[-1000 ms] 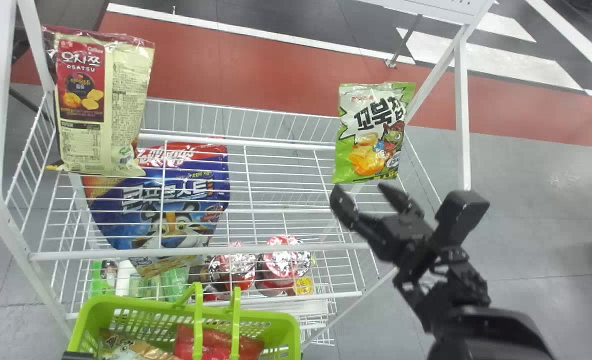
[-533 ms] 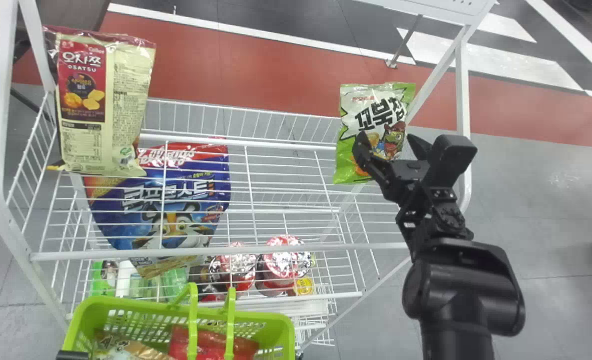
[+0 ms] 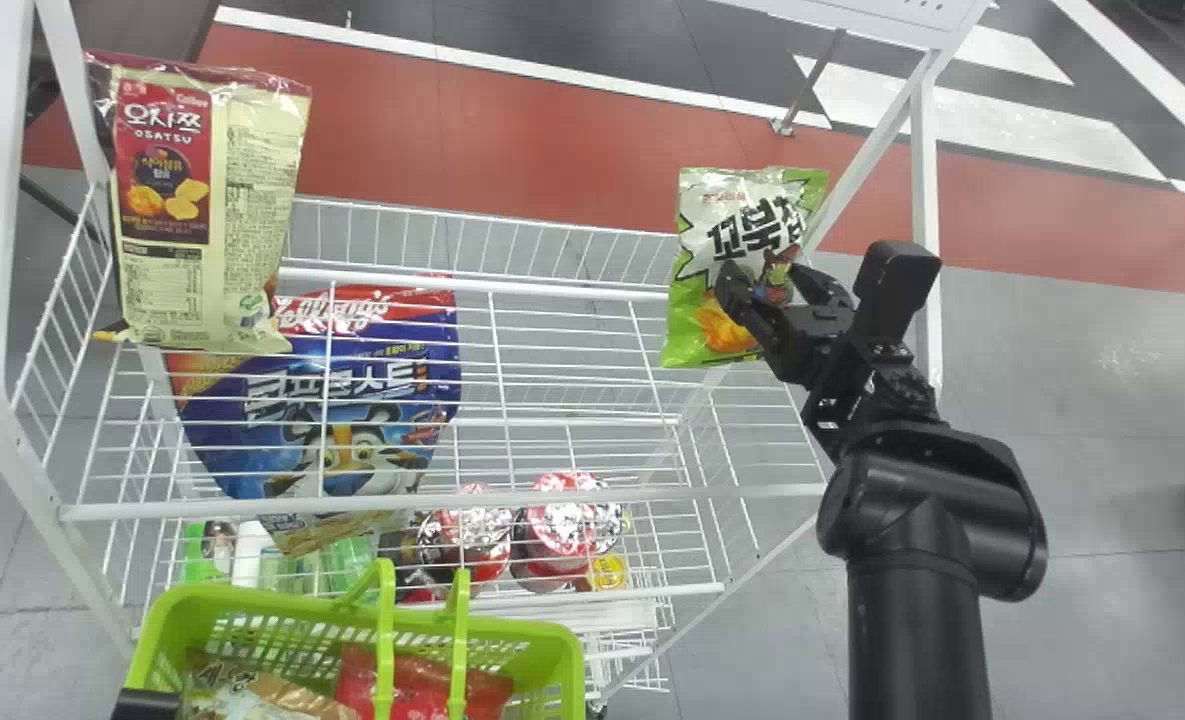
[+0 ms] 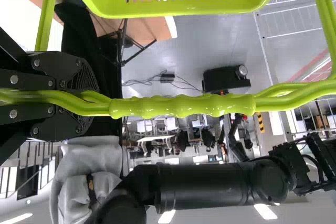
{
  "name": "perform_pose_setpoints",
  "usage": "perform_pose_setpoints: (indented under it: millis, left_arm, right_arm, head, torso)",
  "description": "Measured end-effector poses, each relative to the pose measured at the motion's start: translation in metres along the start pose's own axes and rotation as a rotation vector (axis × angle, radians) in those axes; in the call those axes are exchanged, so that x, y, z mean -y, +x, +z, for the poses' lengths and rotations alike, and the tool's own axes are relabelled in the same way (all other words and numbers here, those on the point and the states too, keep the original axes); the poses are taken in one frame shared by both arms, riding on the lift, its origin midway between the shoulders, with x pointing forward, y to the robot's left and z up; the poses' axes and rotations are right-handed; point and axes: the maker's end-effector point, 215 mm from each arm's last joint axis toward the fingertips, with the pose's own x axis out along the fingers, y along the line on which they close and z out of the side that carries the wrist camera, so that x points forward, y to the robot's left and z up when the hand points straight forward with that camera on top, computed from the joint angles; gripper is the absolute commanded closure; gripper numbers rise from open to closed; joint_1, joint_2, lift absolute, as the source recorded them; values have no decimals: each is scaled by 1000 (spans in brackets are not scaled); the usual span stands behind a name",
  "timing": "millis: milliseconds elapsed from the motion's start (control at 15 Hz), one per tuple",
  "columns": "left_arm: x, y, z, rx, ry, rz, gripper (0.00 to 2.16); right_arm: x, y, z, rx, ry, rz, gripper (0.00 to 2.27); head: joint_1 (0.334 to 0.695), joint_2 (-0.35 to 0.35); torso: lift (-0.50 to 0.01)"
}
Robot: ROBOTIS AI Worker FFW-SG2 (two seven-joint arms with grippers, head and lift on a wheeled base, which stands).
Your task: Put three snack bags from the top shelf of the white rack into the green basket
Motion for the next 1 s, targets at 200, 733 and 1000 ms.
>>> perform_pose_setpoints:
  millis: [200,733,1000]
  left_arm:
    - [-1,1,0,-1,0,5,2152]
    - [0,0,3,0,8,4,2152]
    - [-1,-5,8,15,9,8,2152]
  right_arm:
    - [-4,-6,-24,-74,69,34,2044]
    - [-47,-83,-19,-100,129,146,2047]
    - [-75,-155,-2,-118,189,222,2047]
  head:
    - [695,-350]
    - [695,-350]
    - [695,-350]
  torso:
    - [0]
    - [0]
    - [0]
